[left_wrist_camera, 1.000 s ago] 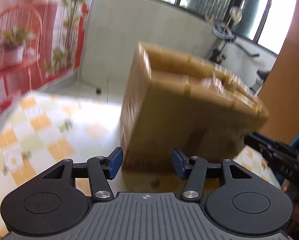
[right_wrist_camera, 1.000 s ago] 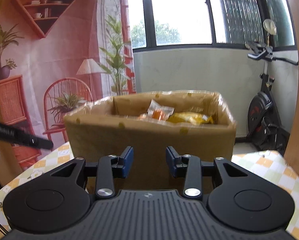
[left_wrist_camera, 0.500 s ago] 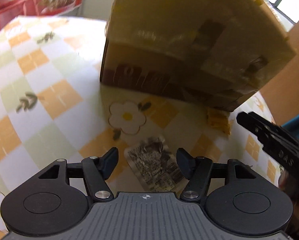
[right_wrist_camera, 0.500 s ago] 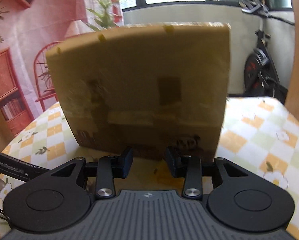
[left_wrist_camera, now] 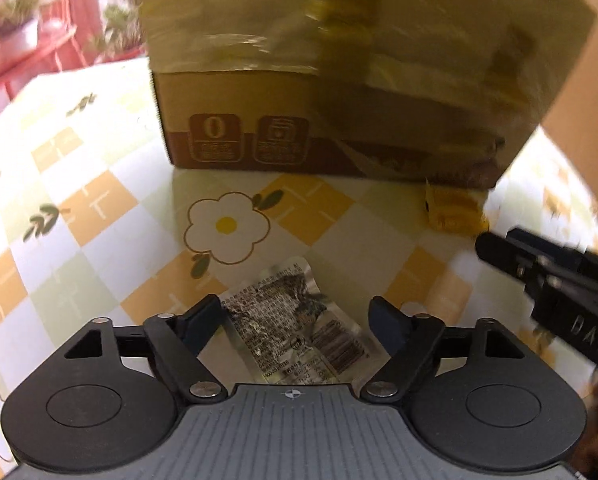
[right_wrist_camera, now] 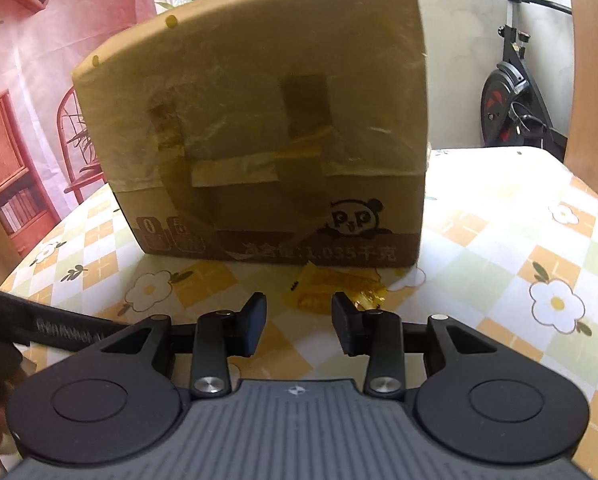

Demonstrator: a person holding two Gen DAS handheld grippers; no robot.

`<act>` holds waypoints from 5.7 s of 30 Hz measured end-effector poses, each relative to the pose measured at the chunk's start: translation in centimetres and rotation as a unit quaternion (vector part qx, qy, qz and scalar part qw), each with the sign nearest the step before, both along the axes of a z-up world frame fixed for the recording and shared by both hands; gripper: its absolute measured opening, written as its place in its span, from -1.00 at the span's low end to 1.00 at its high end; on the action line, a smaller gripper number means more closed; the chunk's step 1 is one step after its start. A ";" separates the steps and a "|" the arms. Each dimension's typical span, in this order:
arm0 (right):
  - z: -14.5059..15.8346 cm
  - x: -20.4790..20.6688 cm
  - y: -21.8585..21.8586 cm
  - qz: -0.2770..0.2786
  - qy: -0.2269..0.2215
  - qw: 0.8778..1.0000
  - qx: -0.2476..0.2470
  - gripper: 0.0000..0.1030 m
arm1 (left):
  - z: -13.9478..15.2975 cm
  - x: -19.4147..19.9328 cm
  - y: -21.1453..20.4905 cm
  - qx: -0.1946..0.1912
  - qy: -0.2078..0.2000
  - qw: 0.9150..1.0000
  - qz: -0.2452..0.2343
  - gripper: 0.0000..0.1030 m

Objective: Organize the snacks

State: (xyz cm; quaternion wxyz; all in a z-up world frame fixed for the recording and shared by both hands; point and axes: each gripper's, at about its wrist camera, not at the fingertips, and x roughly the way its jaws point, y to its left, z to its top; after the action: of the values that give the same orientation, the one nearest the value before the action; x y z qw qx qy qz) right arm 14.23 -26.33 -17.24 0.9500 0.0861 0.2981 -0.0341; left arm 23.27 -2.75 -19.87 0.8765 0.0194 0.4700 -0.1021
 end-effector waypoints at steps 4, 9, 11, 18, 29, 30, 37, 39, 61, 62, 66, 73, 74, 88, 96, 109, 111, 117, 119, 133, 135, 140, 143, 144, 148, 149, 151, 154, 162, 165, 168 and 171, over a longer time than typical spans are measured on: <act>-0.6 -0.6 -0.6 -0.008 0.002 1.000 0.012 -0.23 | -0.4 -0.6 -0.9 0.028 -0.013 0.999 -0.008 0.65; -1.7 -1.3 -1.1 -0.020 0.005 0.999 0.026 -0.23 | -0.3 -1.0 -0.5 0.029 -0.017 0.999 0.003 0.49; -2.0 -1.4 -1.2 -0.024 0.008 0.999 0.029 -0.23 | -0.3 -0.7 -0.1 0.033 -0.022 0.999 0.008 0.14; -2.5 -1.3 -1.5 -0.030 0.009 0.999 0.036 -0.23 | 0.1 -0.5 2.2 0.003 -0.032 0.999 0.015 -0.15; -1.7 0.3 -1.7 -0.031 0.000 0.999 0.006 -0.18 | 0.2 -0.7 3.0 -0.018 -0.037 0.999 0.014 -0.15; -1.6 0.7 -1.6 -0.033 -0.002 0.999 -0.006 -0.05 | 0.1 -0.7 3.0 -0.018 -0.037 0.999 0.014 -0.15; -1.7 3.6 -1.3 0.013 0.002 0.998 -0.064 0.22 | 0.1 -0.6 3.3 -0.034 -0.036 0.999 0.016 -0.15; -1.9 4.0 -1.3 0.030 0.014 0.997 -0.072 0.22 | 0.1 -0.5 3.5 -0.042 -0.035 0.998 0.017 -0.15; -2.5 6.8 -2.3 0.141 0.073 0.983 -0.091 0.07 | -0.1 -0.4 4.2 -0.063 -0.034 0.997 0.020 -0.15; -2.5 6.5 -2.1 0.140 0.072 0.983 -0.092 -0.08 | -0.1 -0.4 4.2 -0.062 -0.034 0.997 0.020 -0.15; -2.4 5.5 -1.1 0.118 0.072 0.988 -0.069 -0.18 | -0.1 -0.5 4.2 -0.064 -0.035 0.997 0.020 -0.15; -2.7 3.4 0.8 0.064 0.054 0.996 -0.020 -0.18 | -0.1 -0.5 4.1 -0.065 -0.035 0.997 0.019 -0.15; -2.7 3.0 0.8 0.061 0.052 0.997 -0.021 -0.18 | -0.1 -0.5 4.1 -0.065 -0.035 0.997 0.019 -0.15; -2.8 1.9 1.8 0.058 0.035 0.997 -0.047 -0.29 | 0.6 -0.8 4.6 -0.068 -0.048 0.996 0.021 -0.16; -0.6 0.8 0.4 0.049 -0.004 0.999 -0.017 -0.30 | 3.1 -1.3 4.9 -0.080 -0.100 0.992 0.016 -0.16; 9.0 -0.1 1.1 0.065 -0.139 0.988 -0.031 -0.30 | 13.9 -2.0 4.9 -0.096 -0.254 0.961 -0.056 -0.15; 10.6 0.0 1.2 0.069 -0.159 0.984 -0.032 -0.30 | 15.4 -1.7 4.6 -0.104 -0.271 0.955 -0.065 -0.15; 14.0 0.7 1.8 0.085 -0.195 0.976 -0.057 -0.30 | 18.2 -0.1 3.1 -0.113 -0.296 0.945 -0.078 -0.15; 14.7 1.4 1.8 0.084 -0.197 0.974 -0.068 -0.30 | 19.0 0.9 2.8 -0.121 -0.286 0.947 -0.083 -0.15; 17.0 12.9 -2.9 -0.006 -0.128 0.990 -0.061 -0.29 | 19.0 11.8 1.4 -0.102 -0.217 0.970 -0.049 -0.13; 17.0 14.1 -3.5 -0.015 -0.114 0.992 -0.051 -0.23 | 18.7 12.5 1.5 -0.094 -0.209 0.972 -0.046 -0.09; 16.7 14.5 -3.6 -0.022 -0.102 0.993 -0.052 0.06 | 18.8 12.1 2.6 -0.089 -0.215 0.972 -0.045 0.41; 16.7 13.8 -3.4 -0.016 -0.104 0.993 -0.054 0.19 | 19.2 11.5 2.7 -0.075 -0.220 0.972 -0.044 0.47; 16.7 13.6 -3.4 -0.017 -0.103 0.993 -0.055 0.24 | 19.4 11.3 2.9 -0.071 -0.221 0.972 -0.043 0.49; 17.3 12.1 -3.7 -0.021 -0.114 0.992 -0.041 0.53 | 20.2 10.3 3.5 -0.073 -0.232 0.969 -0.044 0.71; 17.5 11.8 -3.7 -0.021 -0.118 0.992 -0.037 0.58 | 20.4 10.0 3.7 -0.076 -0.234 0.968 -0.046 0.72; 17.9 11.0 -3.6 -0.022 -0.123 0.992 -0.029 0.66 | 20.8 9.3 4.1 -0.076 -0.236 0.968 -0.046 0.72; 18.6 9.9 -3.3 -0.018 -0.131 0.991 -0.018 0.83 | 21.4 8.0 4.2 -0.062 -0.244 0.967 -0.040 0.72; 20.0 7.0 -0.7 -0.014 -0.145 0.989 -0.026 1.00 | 22.6 3.9 5.6 -0.045 -0.270 0.962 -0.016 0.75; 20.4 5.6 0.4 -0.003 -0.157 0.987 -0.025 1.00 | 23.0 2.4 6.2 -0.040 -0.278 0.960 -0.006 0.75; 20.8 4.4 1.6 0.002 -0.159 0.987 -0.032 1.00 | 23.4 0.7 7.0 -0.049 -0.286 0.957 -0.001 0.75; 21.1 2.9 3.0 0.007 -0.158 0.987 -0.043 1.00 | 23.9 -1.1 7.3 -0.045 -0.296 0.954 0.001 0.75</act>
State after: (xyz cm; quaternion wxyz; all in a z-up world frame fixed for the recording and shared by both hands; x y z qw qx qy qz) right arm 17.13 -23.36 3.85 0.9882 0.0479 0.1434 -0.0265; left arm 22.17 4.55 4.04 0.9765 0.0094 0.1841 -0.1119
